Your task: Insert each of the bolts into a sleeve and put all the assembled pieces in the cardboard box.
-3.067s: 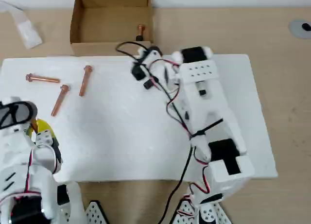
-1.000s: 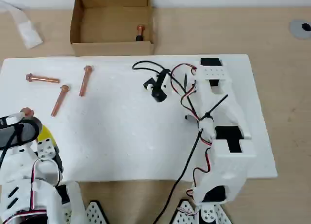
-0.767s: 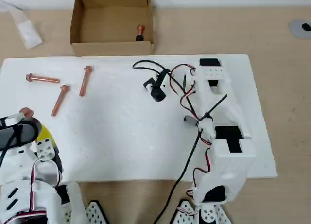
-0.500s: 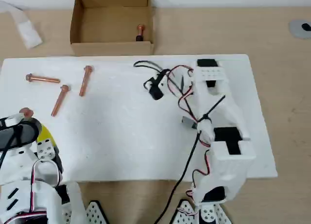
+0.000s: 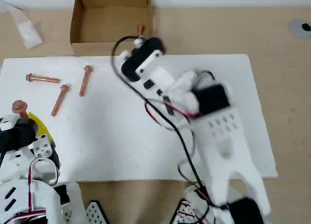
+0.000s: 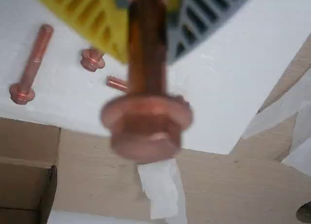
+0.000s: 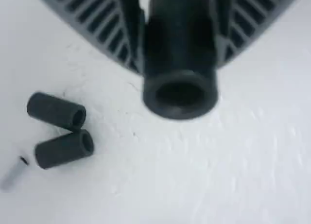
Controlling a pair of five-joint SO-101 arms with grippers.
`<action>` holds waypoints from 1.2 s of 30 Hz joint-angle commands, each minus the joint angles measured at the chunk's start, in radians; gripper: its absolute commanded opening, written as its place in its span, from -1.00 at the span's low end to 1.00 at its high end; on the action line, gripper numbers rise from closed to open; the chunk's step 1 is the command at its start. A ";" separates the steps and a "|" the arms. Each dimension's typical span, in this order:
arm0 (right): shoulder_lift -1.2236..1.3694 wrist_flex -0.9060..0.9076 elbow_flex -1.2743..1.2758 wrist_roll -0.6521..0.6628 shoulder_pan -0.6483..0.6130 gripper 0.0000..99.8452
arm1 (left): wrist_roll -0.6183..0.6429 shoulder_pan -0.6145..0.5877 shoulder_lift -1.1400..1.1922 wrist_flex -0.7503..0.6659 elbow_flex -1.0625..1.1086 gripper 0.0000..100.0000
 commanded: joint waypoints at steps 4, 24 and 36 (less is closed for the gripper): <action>-0.260 -0.104 0.107 -0.126 -0.096 -0.98 | 0.000 0.015 -0.002 -0.034 -0.046 -0.99; -0.940 -0.813 1.082 -0.299 -0.401 -0.98 | 0.155 0.189 0.004 -0.207 -0.051 -0.99; -0.940 -1.017 1.205 -0.331 -0.412 -0.98 | 0.155 0.566 0.004 -0.207 -0.052 -0.99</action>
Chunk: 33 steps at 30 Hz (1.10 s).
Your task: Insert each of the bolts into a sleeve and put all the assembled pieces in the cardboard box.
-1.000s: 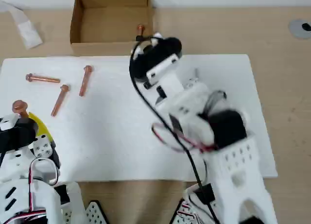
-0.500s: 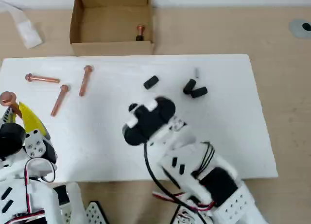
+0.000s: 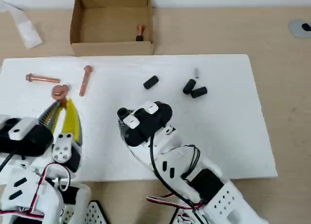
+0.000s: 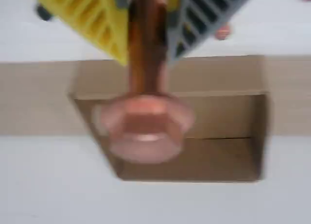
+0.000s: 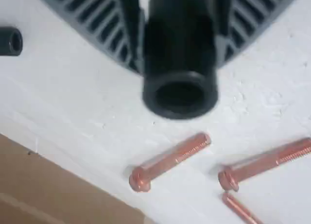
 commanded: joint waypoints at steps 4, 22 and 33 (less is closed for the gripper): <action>-0.024 -0.107 0.082 -0.025 -0.015 -0.98 | 0.003 0.144 0.004 -0.028 -0.052 -0.99; -0.028 -0.140 0.053 -0.184 -0.016 -0.98 | 0.100 0.299 0.004 -0.259 0.068 -0.99; -0.028 -0.187 0.030 -0.180 -0.016 -0.98 | 0.103 0.316 0.004 -0.396 0.241 -0.99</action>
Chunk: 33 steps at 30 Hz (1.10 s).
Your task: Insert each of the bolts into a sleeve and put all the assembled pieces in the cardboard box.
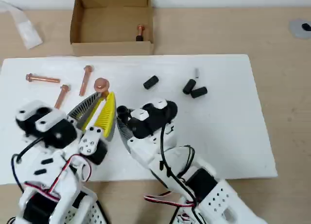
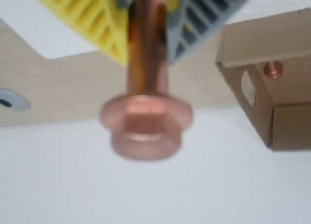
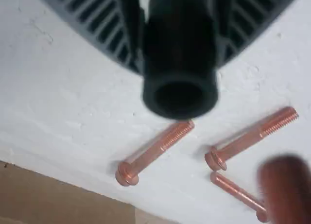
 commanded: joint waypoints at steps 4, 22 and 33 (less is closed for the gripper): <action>-0.028 -0.031 -0.067 -0.009 -0.018 -0.98 | 0.029 0.035 -0.002 -0.028 0.012 -0.99; -0.028 -0.032 -0.070 -0.009 -0.018 -0.98 | 0.098 0.037 -0.001 -0.035 0.069 -0.99; -0.028 -0.032 -0.070 -0.009 -0.018 -0.98 | 0.094 0.026 -0.002 -0.124 0.121 -0.99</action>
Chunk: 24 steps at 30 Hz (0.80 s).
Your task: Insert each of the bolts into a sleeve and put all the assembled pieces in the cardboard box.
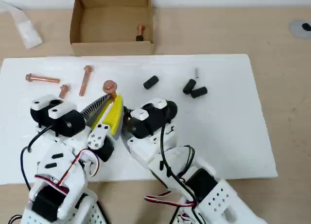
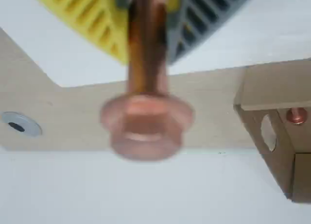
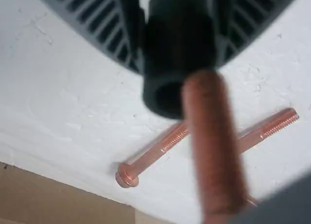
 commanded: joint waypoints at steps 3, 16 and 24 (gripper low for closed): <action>-0.028 -0.031 -0.070 -0.009 -0.018 -0.98 | 0.002 0.012 -0.001 -0.117 0.025 -0.99; -0.028 -0.031 -0.062 -0.009 -0.018 -0.98 | -0.089 0.005 -0.001 -0.141 0.066 -0.99; -0.025 -0.031 -0.062 -0.009 -0.018 -0.98 | -0.084 0.006 -0.001 -0.120 0.055 -0.99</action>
